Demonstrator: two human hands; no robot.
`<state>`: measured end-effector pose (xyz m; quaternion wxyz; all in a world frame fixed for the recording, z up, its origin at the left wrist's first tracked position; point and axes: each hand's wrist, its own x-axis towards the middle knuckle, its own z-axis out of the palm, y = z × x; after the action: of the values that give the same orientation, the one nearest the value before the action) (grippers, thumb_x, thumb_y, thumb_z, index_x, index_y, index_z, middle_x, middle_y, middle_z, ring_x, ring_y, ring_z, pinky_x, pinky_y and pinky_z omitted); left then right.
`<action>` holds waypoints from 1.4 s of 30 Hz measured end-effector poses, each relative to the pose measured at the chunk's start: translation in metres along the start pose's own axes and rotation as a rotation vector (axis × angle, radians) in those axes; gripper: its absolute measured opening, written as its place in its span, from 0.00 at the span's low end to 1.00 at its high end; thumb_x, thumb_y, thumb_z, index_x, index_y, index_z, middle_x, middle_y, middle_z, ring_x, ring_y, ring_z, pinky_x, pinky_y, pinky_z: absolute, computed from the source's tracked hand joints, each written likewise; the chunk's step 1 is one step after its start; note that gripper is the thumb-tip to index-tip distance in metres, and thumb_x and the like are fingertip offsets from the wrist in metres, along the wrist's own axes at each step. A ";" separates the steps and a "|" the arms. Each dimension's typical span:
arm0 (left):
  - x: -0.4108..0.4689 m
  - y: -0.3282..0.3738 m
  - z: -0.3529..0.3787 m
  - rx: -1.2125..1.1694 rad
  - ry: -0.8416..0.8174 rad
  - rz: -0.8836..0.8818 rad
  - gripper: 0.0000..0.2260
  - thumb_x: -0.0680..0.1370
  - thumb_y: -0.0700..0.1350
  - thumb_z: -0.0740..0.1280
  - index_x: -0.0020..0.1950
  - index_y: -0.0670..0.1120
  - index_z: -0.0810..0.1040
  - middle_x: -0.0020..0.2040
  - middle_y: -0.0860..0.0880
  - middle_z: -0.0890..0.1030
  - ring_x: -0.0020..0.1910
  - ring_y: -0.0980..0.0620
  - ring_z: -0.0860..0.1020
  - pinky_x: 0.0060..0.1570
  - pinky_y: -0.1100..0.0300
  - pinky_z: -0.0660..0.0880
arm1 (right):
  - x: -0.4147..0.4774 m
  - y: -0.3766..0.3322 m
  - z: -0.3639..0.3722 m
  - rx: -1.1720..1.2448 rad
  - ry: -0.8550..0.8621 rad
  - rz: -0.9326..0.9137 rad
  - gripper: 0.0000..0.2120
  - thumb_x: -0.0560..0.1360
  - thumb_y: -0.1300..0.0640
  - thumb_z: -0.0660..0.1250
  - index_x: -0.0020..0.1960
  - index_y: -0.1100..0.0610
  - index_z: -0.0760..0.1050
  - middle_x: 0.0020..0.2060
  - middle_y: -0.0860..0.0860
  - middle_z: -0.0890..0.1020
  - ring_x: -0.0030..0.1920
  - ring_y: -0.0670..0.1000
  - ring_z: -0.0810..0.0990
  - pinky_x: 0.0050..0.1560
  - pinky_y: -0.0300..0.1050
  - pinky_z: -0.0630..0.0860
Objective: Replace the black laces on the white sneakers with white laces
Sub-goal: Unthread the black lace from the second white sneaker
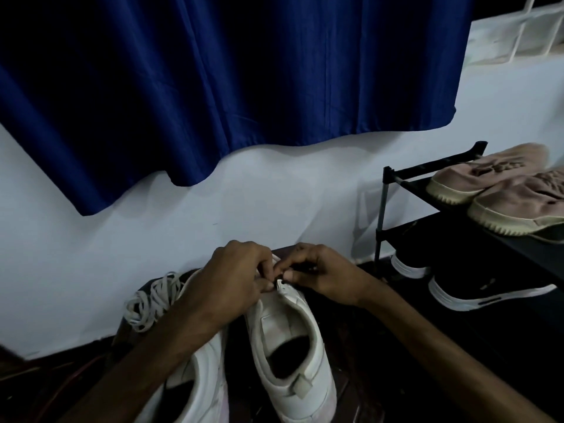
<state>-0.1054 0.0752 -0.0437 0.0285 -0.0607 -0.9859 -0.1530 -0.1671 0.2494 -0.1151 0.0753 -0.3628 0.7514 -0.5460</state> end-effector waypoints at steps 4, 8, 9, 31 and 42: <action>-0.002 -0.015 -0.007 -0.134 0.076 -0.130 0.10 0.73 0.40 0.73 0.35 0.51 0.76 0.31 0.56 0.79 0.33 0.58 0.78 0.39 0.59 0.76 | 0.000 0.000 -0.004 -0.066 -0.063 -0.023 0.08 0.77 0.63 0.69 0.55 0.58 0.83 0.46 0.53 0.80 0.53 0.52 0.77 0.59 0.48 0.74; -0.008 -0.008 -0.010 -0.175 -0.028 -0.033 0.06 0.74 0.45 0.73 0.40 0.54 0.78 0.32 0.60 0.79 0.35 0.62 0.77 0.41 0.60 0.74 | 0.000 0.000 -0.006 -0.037 -0.079 -0.033 0.08 0.77 0.65 0.68 0.55 0.62 0.82 0.46 0.59 0.79 0.49 0.53 0.77 0.56 0.43 0.73; -0.009 -0.004 -0.009 -0.149 -0.041 -0.006 0.04 0.73 0.47 0.73 0.42 0.55 0.79 0.32 0.64 0.78 0.35 0.65 0.76 0.38 0.66 0.70 | 0.000 0.000 -0.007 -0.020 -0.081 -0.039 0.08 0.77 0.66 0.68 0.55 0.63 0.81 0.45 0.58 0.79 0.47 0.51 0.76 0.54 0.39 0.73; -0.014 -0.033 -0.016 0.179 0.217 -0.246 0.06 0.81 0.48 0.63 0.51 0.54 0.80 0.52 0.54 0.79 0.56 0.50 0.75 0.47 0.56 0.67 | 0.005 0.008 -0.010 -0.230 -0.119 0.009 0.13 0.74 0.59 0.72 0.57 0.48 0.82 0.48 0.51 0.77 0.53 0.48 0.73 0.59 0.43 0.71; 0.002 -0.001 -0.021 0.172 -0.104 0.086 0.04 0.75 0.52 0.71 0.49 0.59 0.82 0.48 0.62 0.81 0.48 0.61 0.78 0.49 0.60 0.72 | -0.001 -0.004 -0.013 -0.499 -0.079 0.083 0.15 0.73 0.45 0.72 0.57 0.31 0.76 0.74 0.37 0.58 0.74 0.47 0.54 0.67 0.59 0.57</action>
<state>-0.1064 0.0677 -0.0244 -0.0109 -0.1080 -0.9921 -0.0631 -0.1712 0.2595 -0.1062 0.0352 -0.3602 0.8735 -0.3256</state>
